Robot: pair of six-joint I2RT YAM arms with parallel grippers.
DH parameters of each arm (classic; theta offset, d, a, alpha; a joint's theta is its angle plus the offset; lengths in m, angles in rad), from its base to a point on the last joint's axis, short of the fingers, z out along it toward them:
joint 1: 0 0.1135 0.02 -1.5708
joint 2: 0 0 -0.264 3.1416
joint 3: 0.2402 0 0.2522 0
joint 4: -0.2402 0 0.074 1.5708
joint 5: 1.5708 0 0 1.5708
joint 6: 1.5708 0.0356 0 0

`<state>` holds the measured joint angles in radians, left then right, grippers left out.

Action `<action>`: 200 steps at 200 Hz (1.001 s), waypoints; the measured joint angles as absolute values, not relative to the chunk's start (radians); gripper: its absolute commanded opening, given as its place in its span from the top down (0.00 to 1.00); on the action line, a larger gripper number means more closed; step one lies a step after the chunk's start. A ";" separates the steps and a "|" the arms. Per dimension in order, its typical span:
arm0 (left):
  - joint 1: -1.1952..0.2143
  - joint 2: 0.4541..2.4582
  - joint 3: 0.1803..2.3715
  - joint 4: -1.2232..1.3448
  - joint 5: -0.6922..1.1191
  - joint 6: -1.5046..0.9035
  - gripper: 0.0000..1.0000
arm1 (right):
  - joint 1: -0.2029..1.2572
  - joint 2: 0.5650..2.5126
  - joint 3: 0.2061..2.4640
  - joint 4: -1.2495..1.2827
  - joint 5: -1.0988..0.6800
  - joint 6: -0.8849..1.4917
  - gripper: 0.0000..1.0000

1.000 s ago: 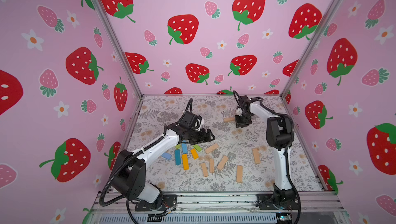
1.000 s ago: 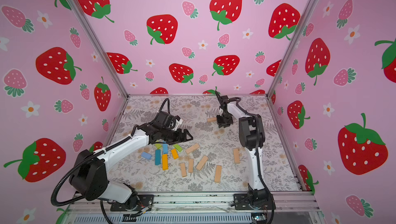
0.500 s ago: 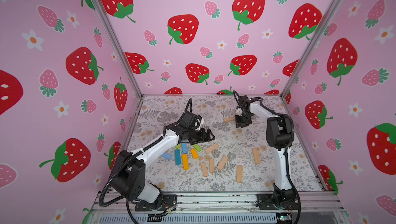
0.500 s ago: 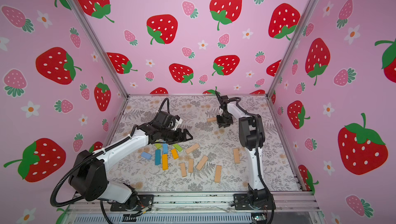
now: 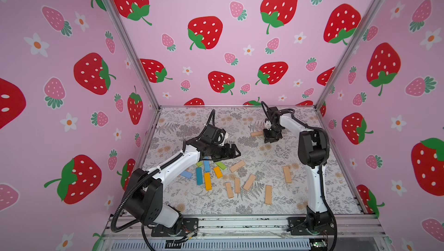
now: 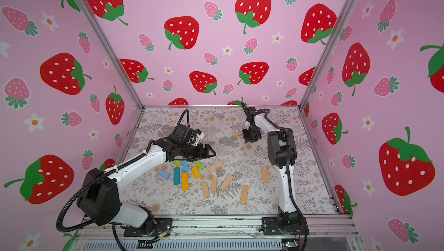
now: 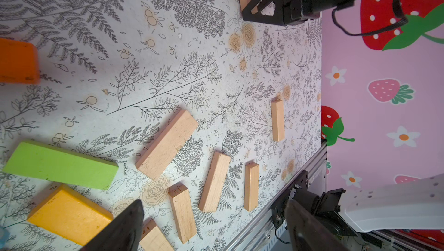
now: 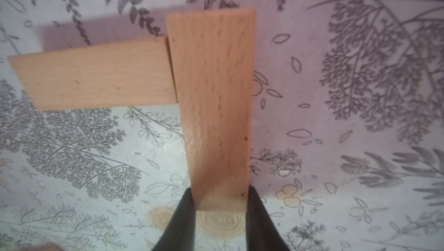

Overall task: Assemble a giraffe with building blocks
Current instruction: Assemble the building block at the center of the board.

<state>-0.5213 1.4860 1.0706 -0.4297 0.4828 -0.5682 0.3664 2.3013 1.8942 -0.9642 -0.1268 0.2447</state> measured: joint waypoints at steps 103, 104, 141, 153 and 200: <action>-0.521 1.454 1.061 -0.430 0.483 -0.568 0.07 | 0.377 2.292 1.876 -0.959 -0.126 0.241 0.74; -0.521 1.454 1.061 -0.430 0.482 -0.568 0.07 | 0.377 2.292 1.876 -0.959 -0.126 0.241 0.74; -0.521 1.448 1.055 -0.430 0.483 -0.568 0.07 | 0.386 2.285 1.862 -0.956 -0.126 0.242 0.74; -0.521 1.448 1.055 -0.430 0.483 -0.568 0.07 | 0.387 2.284 1.860 -0.953 -0.126 0.243 0.72; -0.521 1.448 1.055 -0.430 0.482 -0.568 0.06 | 0.391 2.280 1.855 -0.952 -0.130 0.257 0.49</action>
